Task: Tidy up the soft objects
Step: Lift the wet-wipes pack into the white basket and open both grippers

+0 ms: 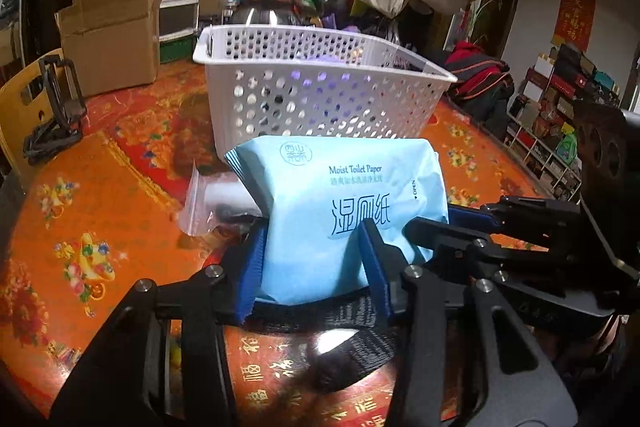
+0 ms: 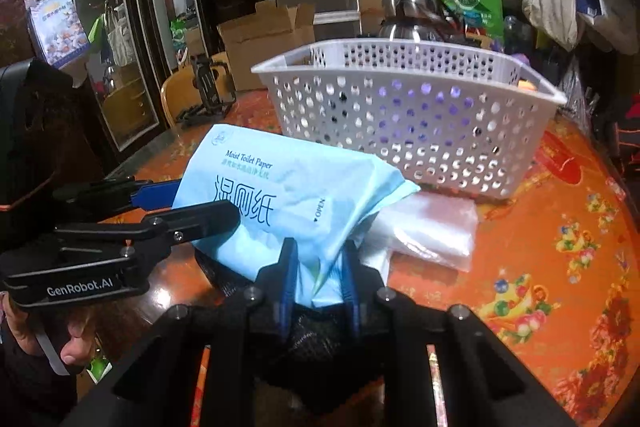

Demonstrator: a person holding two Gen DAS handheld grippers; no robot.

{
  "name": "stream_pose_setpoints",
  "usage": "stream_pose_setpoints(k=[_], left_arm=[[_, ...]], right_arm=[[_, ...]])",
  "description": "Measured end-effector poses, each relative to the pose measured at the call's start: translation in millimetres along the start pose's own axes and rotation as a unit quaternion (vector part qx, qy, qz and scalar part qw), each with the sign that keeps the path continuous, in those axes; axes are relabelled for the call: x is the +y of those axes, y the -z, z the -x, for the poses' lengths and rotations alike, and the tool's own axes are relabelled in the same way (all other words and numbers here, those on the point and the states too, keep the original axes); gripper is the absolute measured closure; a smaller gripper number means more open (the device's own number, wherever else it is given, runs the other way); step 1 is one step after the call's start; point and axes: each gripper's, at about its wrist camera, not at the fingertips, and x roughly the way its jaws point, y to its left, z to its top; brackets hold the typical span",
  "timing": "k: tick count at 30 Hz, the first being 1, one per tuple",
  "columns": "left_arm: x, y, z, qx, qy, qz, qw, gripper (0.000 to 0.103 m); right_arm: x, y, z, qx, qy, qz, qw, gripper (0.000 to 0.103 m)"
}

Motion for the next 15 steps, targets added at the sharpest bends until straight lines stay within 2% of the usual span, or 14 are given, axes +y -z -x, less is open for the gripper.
stream_pose_setpoints(k=[9, 15], left_arm=[[-17.0, -18.3, 34.0, -0.039, 0.002, -0.010, 0.9992, 0.062], [-33.1, -56.4, 49.6, -0.062, 0.000, -0.026, 0.9978, 0.062]], right_arm=[[4.2, -12.8, 36.6, -0.037, 0.011, 0.013, 0.999, 0.083], [2.1, -44.0, 61.1, -0.060, 0.030, 0.032, 0.997, 0.083]])
